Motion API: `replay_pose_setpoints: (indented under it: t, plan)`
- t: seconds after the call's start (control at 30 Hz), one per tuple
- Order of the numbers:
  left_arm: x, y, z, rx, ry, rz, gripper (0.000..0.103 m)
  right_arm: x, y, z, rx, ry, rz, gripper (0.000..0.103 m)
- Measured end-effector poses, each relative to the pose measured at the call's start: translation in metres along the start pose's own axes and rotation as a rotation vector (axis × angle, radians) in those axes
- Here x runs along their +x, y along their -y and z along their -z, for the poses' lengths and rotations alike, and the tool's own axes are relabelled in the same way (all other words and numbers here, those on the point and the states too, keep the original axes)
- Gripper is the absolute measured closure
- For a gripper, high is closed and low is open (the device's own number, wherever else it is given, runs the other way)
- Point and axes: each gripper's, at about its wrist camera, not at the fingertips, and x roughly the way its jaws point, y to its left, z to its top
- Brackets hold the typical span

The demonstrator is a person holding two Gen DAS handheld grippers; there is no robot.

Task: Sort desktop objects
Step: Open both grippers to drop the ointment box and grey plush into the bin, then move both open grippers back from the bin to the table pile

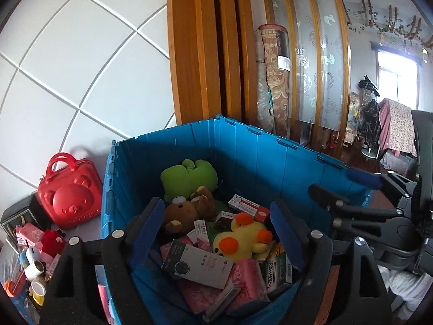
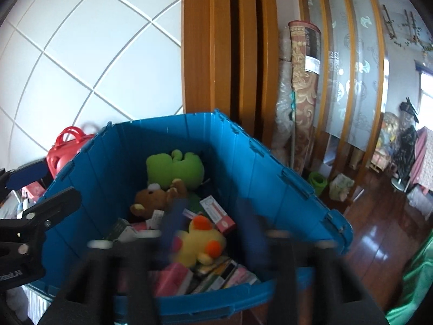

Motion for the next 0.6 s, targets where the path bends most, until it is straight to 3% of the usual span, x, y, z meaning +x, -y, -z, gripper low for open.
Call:
replay_pose_setpoints:
  t: [0.13, 0.3, 0.4, 0.6]
  plan:
    - [-0.025, -0.028, 0.011, -0.041, 0.031, -0.045, 0.023, -0.011, -0.022, -0.003, -0.034, 0.046, -0.038, 0.003]
    - [-0.062, -0.096, 0.045, -0.122, 0.039, -0.178, 0.023, -0.027, -0.079, -0.009, -0.087, 0.106, -0.155, 0.000]
    - [-0.078, -0.147, 0.080, -0.174, -0.007, -0.278, 0.023, -0.033, -0.121, -0.008, -0.114, 0.125, -0.249, 0.000]
    - [-0.096, -0.249, 0.174, -0.352, -0.195, -0.489, 0.023, -0.039, -0.214, 0.005, -0.188, 0.138, -0.450, 0.000]
